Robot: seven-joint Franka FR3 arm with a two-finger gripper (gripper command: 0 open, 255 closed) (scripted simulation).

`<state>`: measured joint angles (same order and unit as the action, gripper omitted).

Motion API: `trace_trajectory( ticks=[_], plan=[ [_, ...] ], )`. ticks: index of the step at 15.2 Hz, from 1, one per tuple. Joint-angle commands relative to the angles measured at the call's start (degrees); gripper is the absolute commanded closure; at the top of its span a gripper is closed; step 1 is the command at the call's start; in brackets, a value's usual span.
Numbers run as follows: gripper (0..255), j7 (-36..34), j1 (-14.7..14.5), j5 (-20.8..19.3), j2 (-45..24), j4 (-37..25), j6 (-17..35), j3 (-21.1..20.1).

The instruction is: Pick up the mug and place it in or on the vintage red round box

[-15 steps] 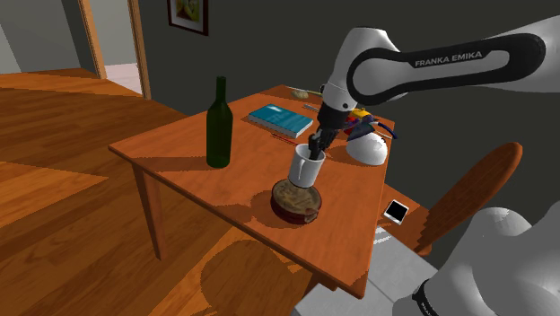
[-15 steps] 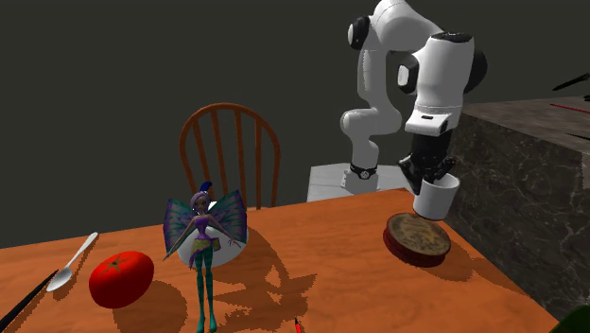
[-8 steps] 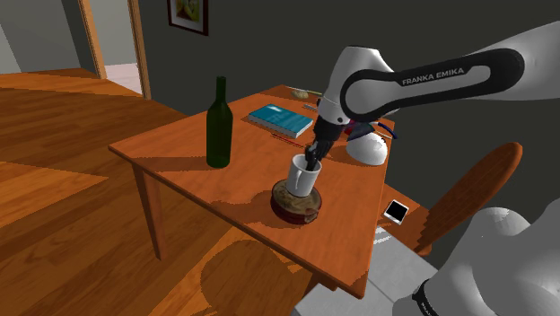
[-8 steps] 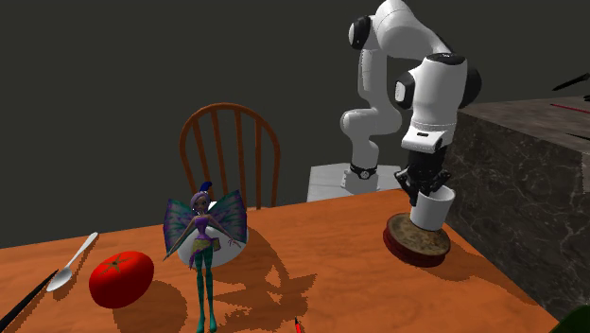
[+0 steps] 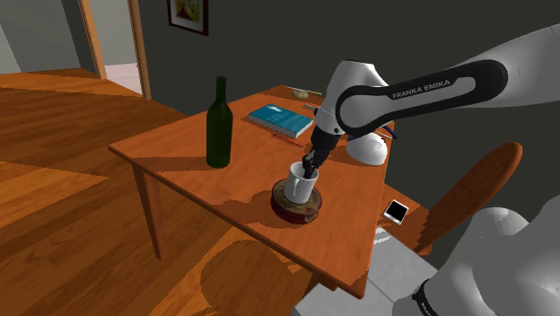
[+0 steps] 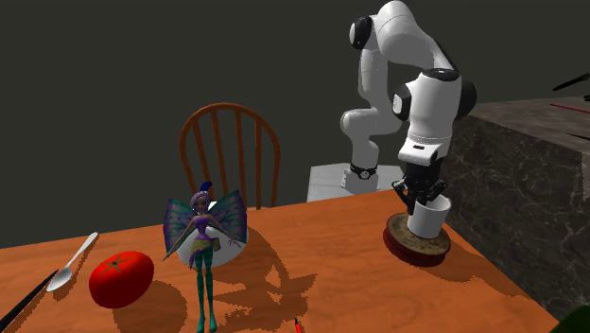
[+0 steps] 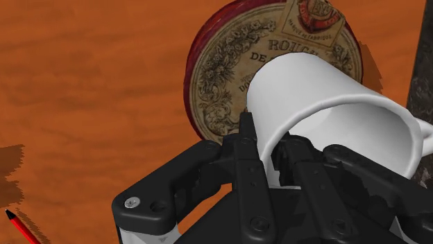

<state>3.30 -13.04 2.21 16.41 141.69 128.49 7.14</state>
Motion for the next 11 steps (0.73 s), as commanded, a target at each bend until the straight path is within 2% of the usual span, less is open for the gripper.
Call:
trace_trajectory(
  ticks=[1,4,5,10,11],
  plan=[
    [255,0.00,-0.02,0.02,-0.13,0.11,0.09,-0.01],
    [255,0.00,-0.03,0.02,-0.13,0.11,0.09,-0.01],
    [0,0.01,-0.02,0.02,-0.12,0.10,0.06,0.00],
    [0,0.00,-0.03,0.02,-0.13,0.11,0.09,-0.01],
    [0,-0.14,0.08,-0.19,0.97,-0.91,-2.03,-0.04]
  ],
)
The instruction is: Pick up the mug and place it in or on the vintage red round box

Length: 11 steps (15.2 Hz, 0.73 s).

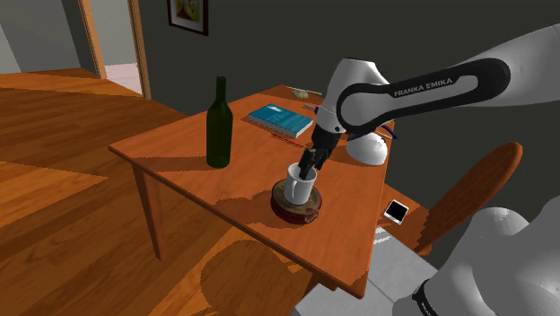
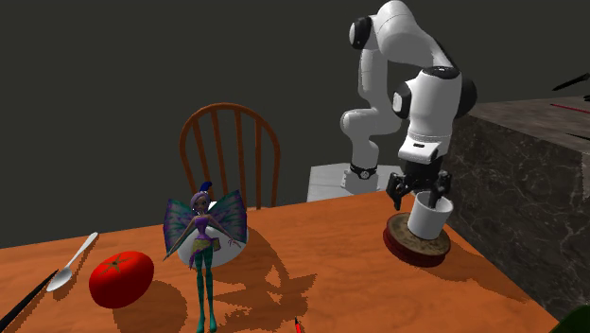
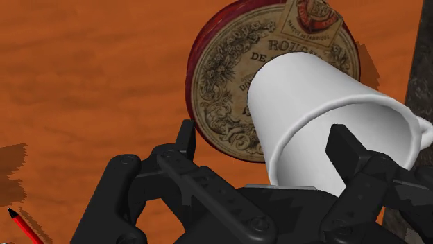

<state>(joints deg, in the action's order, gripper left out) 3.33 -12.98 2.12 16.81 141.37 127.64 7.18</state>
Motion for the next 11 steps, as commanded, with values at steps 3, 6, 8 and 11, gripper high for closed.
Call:
trace_trajectory(
  ticks=[3,6,8,11],
  plan=[
    [0,-0.48,0.25,-0.55,3.13,-3.84,-6.98,-0.14],
    [0,-0.48,0.25,-0.55,3.13,-3.84,-6.98,-0.14],
    [0,-0.48,0.25,-0.55,3.13,-3.84,-6.98,-0.14],
    [0,-0.48,0.25,-0.55,3.13,-3.84,-6.98,-0.14]
  ],
)
